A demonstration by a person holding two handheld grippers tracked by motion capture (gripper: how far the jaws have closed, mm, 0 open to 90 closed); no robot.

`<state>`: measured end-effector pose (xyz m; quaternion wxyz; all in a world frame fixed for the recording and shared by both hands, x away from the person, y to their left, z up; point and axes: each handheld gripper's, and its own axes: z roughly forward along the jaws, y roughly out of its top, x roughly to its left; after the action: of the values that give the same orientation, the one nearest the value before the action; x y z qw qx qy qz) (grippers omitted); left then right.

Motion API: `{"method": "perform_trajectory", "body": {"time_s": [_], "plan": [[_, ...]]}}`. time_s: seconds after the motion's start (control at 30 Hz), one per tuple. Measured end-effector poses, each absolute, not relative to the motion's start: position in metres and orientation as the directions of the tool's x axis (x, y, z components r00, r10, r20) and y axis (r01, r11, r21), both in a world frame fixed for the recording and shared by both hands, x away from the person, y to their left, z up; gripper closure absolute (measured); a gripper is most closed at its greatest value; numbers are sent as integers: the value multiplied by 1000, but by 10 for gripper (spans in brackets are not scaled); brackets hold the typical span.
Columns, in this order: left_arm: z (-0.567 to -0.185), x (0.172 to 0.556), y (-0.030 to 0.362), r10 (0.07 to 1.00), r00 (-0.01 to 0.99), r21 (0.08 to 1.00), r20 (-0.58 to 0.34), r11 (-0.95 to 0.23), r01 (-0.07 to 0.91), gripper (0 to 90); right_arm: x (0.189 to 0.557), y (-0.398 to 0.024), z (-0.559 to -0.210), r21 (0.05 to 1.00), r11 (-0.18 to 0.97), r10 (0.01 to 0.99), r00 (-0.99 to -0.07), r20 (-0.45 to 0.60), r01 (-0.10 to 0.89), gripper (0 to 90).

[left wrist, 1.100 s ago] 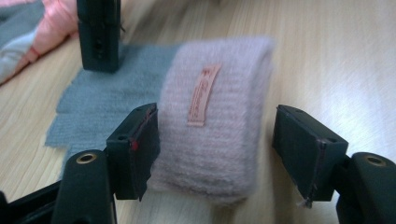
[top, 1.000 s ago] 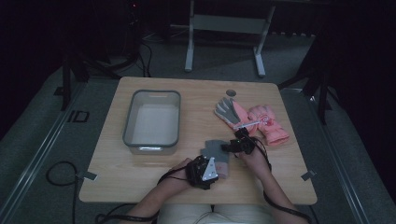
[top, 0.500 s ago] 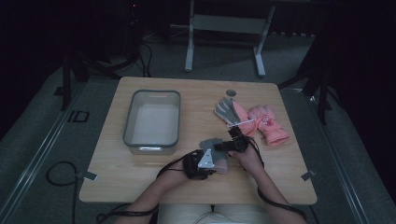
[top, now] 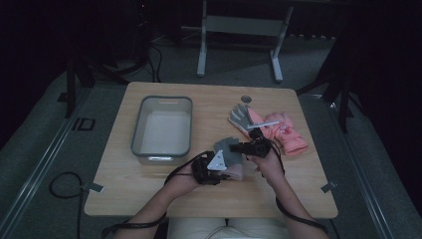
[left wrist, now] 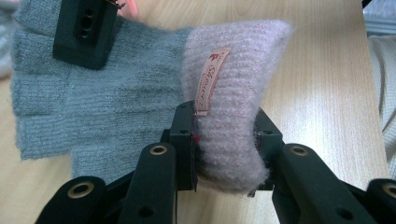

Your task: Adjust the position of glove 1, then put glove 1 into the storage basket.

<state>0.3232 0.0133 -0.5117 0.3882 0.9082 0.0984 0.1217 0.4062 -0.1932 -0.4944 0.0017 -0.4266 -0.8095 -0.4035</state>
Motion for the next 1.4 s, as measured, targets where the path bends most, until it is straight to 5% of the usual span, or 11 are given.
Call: {"method": "perform_trajectory", "body": {"time_s": [0.8, 1.4], "plan": [[-433, 353, 60, 307, 917, 702, 254, -711, 43, 686, 434, -150, -421, 746, 291, 670, -684, 287, 598, 740], [-415, 370, 127, 350, 895, 670, 276, -738, 82, 684, 459, -74, -399, 773, 364, 623, -753, 213, 520, 740]]}}
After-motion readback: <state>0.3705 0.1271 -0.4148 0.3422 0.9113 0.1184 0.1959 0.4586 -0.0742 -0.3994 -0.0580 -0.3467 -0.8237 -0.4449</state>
